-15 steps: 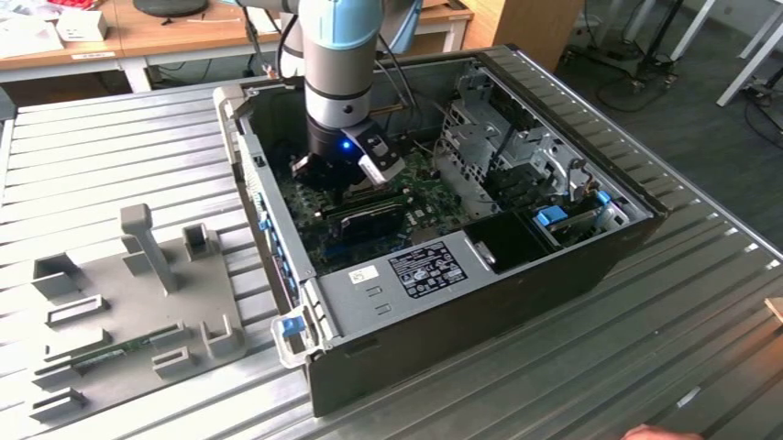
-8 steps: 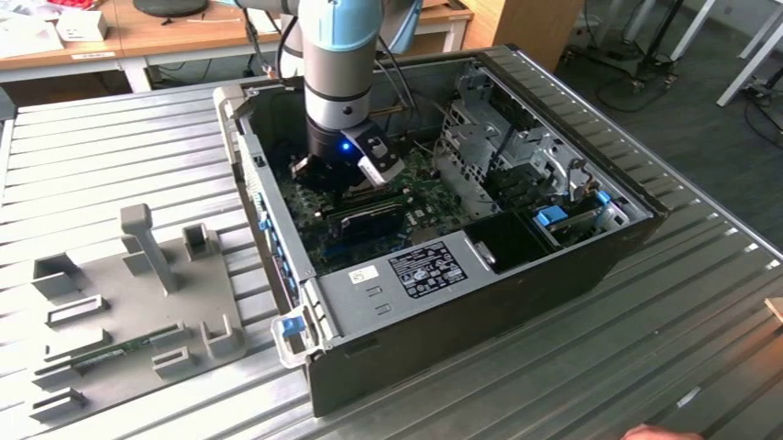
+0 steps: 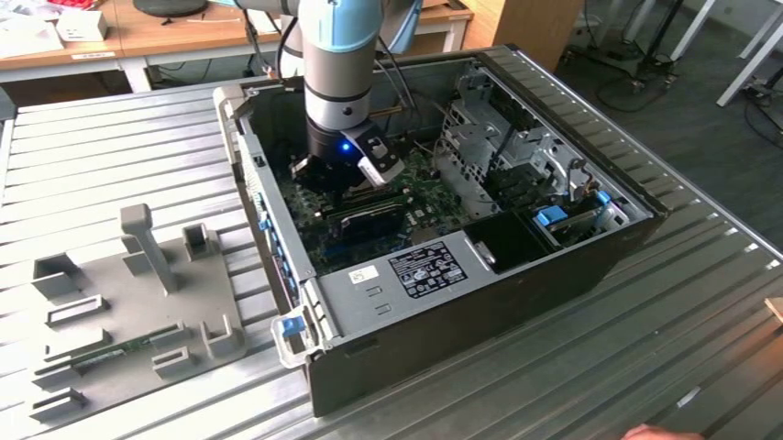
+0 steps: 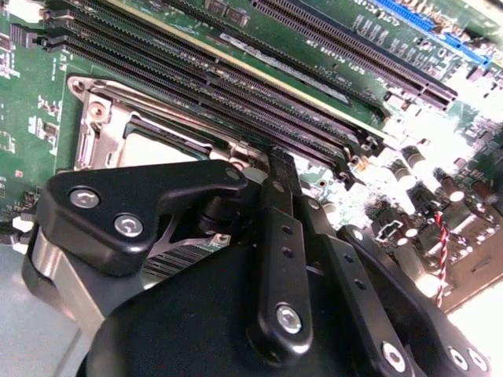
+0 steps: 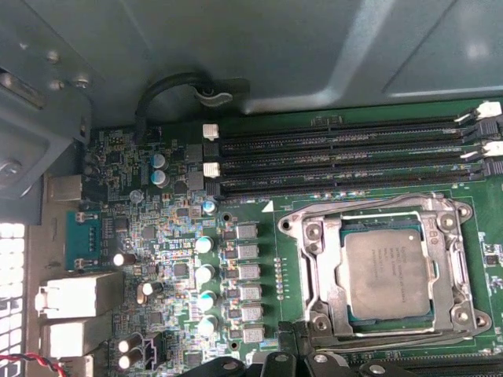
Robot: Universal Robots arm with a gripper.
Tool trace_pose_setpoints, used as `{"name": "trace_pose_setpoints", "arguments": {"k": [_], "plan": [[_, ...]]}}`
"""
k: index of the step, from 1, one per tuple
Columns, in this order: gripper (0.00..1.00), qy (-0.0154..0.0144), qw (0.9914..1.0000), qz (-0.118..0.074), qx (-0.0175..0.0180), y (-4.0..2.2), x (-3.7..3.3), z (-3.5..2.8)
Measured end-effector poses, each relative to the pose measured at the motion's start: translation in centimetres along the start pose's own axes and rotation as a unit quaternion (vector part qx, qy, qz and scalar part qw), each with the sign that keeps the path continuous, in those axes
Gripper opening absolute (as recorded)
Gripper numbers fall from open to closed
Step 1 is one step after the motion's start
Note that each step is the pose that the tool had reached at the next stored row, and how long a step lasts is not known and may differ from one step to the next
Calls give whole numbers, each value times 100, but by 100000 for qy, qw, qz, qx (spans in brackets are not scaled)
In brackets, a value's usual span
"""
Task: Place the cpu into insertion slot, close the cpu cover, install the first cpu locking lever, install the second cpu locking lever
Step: 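Install the second cpu locking lever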
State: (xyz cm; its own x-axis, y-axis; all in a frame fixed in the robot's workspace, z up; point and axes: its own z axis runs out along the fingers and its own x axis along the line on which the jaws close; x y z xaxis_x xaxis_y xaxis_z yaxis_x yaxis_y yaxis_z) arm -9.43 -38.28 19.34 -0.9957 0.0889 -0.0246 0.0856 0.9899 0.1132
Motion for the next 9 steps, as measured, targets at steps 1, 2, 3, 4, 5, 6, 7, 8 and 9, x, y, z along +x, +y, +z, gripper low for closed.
{"name": "trace_pose_setpoints", "arguments": {"k": [1,2,3,4,5,6,7,8,9], "plan": [[10,-9,100000,0,-14,1,-1,-4],[10,-25,100000,-1,-36,2,-1,-10],[10,-15,100000,0,-20,3,-1,-20],[10,-9,100000,0,-11,4,-1,-31],[10,-1,100000,0,-16,5,-1,-41],[10,-1,100000,0,-3,6,-1,-50],[10,-5,100000,-1,-9,7,-2,-59],[10,-5,100000,1,-7,9,-2,-73],[10,-2,100000,2,-4,10,-2,-86]]}}
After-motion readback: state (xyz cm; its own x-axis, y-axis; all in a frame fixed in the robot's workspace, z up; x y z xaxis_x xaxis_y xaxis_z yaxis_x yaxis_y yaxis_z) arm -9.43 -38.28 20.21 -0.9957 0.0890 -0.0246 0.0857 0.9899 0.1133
